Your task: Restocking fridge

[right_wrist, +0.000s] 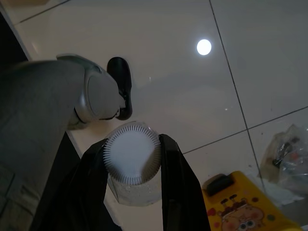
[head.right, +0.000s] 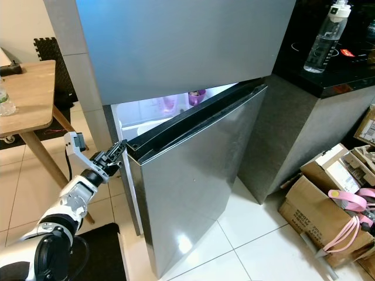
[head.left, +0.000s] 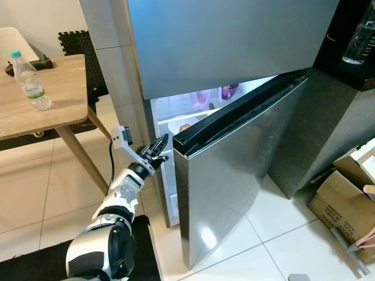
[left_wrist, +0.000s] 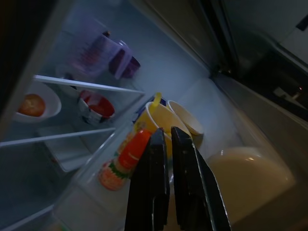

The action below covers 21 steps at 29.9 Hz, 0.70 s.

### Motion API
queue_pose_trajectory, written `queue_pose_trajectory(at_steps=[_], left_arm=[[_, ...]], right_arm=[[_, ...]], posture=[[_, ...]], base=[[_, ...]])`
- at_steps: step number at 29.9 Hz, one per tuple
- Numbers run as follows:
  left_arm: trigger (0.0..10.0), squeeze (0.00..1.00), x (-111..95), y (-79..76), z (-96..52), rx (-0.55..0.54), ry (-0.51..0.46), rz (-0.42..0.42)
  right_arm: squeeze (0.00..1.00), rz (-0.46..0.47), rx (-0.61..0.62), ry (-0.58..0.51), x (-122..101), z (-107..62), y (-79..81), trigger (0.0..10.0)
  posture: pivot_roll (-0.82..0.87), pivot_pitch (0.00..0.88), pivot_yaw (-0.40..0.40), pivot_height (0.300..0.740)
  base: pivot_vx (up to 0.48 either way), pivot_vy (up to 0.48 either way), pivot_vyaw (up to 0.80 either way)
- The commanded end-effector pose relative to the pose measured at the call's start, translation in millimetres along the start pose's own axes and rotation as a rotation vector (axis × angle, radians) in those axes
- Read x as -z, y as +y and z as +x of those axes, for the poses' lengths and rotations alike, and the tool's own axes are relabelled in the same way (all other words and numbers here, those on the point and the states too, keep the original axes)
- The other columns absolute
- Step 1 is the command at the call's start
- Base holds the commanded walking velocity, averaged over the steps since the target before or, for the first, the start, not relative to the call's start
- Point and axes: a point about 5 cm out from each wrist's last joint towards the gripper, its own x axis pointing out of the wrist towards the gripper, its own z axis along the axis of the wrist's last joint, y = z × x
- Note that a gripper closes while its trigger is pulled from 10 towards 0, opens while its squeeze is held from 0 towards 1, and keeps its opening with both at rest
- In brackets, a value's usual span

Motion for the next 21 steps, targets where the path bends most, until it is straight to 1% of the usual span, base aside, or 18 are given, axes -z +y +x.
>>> queue_pose_trajectory(at_steps=[1, 3, 7, 21], left_arm=[[10.0, 0.00, 7, -8.4, 5.3, 0.056, 0.033, -0.007], [10.0, 0.00, 12, -11.9, 5.5, 0.095, 0.061, -0.005], [10.0, 0.00, 17, -13.6, 4.5, 0.120, 0.084, -0.005], [10.0, 0.00, 23, -16.5, 3.9, 0.153, 0.112, -0.019]], right_arm=[[0.00, 0.009, 0.010, 0.028, 7, -1.0, -2.5, 10.0], [0.00, 0.005, 0.012, 0.033, 7, -1.1, -2.9, 10.0], [0.00, 0.007, 0.015, 0.035, 8, -1.1, -2.6, 10.0], [0.00, 0.008, 0.016, 0.042, 9, -0.8, -0.7, 10.0]], posture=[[-0.09, 0.000, 0.004, 0.740], [-0.09, 0.000, 0.006, 0.740], [-0.09, 0.000, 0.010, 0.740], [-0.09, 0.000, 0.011, 0.740]], base=[[0.000, 0.000, -0.71], [0.000, 0.000, -0.71], [0.000, 0.000, -0.71], [0.000, 0.000, -0.71]])
